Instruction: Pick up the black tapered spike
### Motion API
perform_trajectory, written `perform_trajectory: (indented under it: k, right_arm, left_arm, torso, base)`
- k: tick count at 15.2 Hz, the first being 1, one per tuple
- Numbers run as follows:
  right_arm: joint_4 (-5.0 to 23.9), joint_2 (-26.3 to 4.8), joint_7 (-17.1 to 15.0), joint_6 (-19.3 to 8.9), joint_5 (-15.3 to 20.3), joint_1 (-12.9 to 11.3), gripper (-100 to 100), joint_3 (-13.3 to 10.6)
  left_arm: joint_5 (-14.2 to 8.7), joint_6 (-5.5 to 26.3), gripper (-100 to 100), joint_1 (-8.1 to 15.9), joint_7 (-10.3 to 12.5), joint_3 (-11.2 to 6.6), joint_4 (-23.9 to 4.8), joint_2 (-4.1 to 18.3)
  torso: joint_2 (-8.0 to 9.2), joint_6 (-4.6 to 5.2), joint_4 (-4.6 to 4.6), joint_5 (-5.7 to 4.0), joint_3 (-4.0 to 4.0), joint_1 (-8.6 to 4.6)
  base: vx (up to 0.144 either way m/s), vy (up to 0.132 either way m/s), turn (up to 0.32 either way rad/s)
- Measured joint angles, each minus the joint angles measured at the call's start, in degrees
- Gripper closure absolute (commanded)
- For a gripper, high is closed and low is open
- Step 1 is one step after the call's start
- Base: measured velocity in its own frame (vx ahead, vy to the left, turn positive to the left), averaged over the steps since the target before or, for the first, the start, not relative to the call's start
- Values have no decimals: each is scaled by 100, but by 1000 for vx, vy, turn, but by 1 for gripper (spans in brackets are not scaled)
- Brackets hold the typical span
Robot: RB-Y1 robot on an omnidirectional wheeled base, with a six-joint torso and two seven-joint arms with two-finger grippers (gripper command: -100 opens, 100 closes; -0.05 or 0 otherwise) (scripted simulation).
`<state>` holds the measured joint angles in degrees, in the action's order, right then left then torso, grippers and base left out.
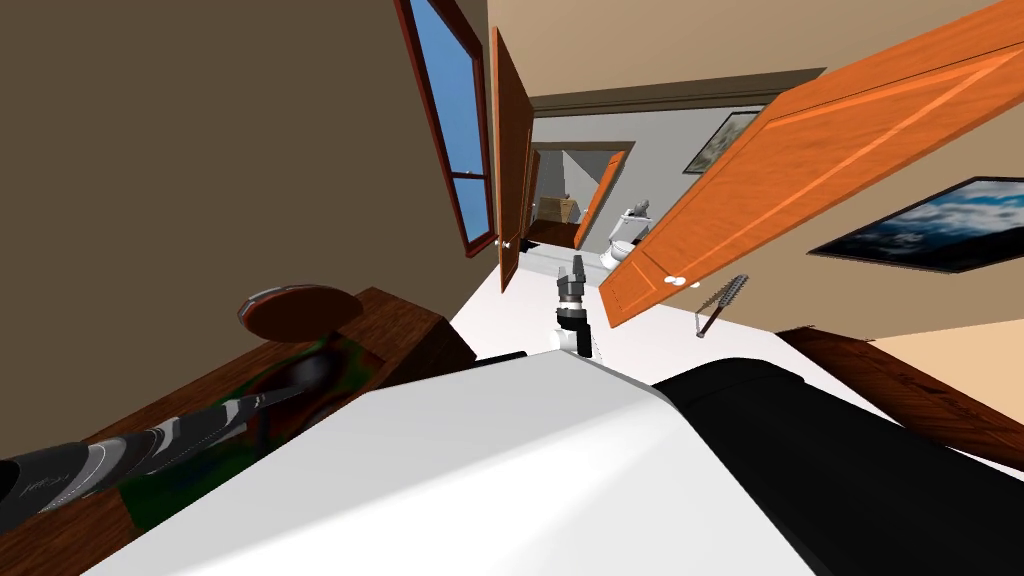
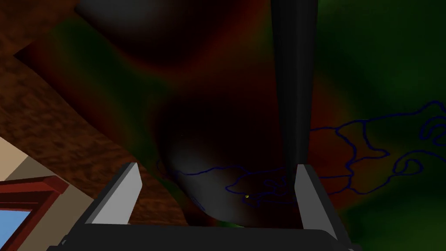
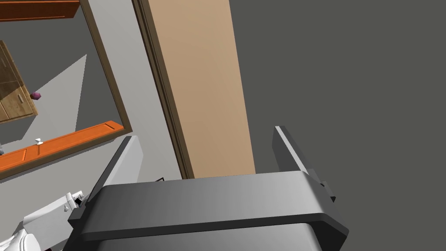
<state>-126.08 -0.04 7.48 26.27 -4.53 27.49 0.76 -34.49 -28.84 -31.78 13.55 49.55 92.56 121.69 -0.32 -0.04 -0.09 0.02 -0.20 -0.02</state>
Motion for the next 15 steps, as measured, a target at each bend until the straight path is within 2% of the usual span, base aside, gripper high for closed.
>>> perform_trajectory:
  k: [1, 3, 5, 7, 9, 14, 15]
  right_arm:
    - [0, 0, 0, 0, 0, 0, 0, 0]
    - [0, 0, 0, 0, 0, 0, 0, 0]
    - [0, 0, 0, 0, 0, -1, 0, 0]
    - [0, 0, 0, 0, 0, -1, 0, 0]
    - [0, 0, 0, 0, 0, -1, 0, 0]
    - [0, 0, 0, 0, 0, -1, 0, 0]
    - [0, 0, 0, 0, 0, -1, 0, 0]
  left_arm:
    - [-56, -4, -100, -68, -11, 135, -13, 16]
    - [-51, 6, -100, -244, 117, 242, 1, 75]
    - [-161, 42, -100, -258, 98, 381, 115, 141]
    - [-201, 53, -100, -368, 90, 522, 138, 82]
    - [-184, 54, -100, -388, 101, 532, 102, 25]
    - [-76, 196, -100, -410, 97, 487, -126, -392]
    - [-64, 205, 100, -413, 103, 481, -143, -414]
  torso:
    - [3, -1, 1, 0, 2, -1]
    - [10, 1, 2, -1, 6, -2]
    - [19, 1, 4, 1, 11, 4]
    - [23, -1, 6, 2, 14, 7]
    - [26, 3, 6, 3, 15, 10]
    - [30, 2, 7, 4, 18, 12]
    - [30, 2, 7, 3, 18, 12]
  base:
    - [54, -38, 35]
    - [28, -24, 17]
    - [17, -11, 7]
    - [15, -12, 19]
    - [4, -8, -80]
    - [1, -8, -67]
    - [0, 0, 0]
